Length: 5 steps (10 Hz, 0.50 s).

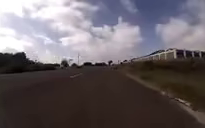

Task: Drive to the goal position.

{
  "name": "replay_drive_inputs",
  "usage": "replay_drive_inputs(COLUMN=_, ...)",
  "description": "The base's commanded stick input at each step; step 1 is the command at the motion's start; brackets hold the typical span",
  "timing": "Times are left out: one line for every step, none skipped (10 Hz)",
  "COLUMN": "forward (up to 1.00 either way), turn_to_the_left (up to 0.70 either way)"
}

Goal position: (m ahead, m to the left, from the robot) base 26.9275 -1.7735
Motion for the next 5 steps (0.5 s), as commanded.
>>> replay_drive_inputs(forward=1.00, turn_to_the_left=0.00)
replay_drive_inputs(forward=1.00, turn_to_the_left=0.00)
replay_drive_inputs(forward=1.00, turn_to_the_left=0.00)
replay_drive_inputs(forward=1.00, turn_to_the_left=0.00)
replay_drive_inputs(forward=1.00, turn_to_the_left=0.00)
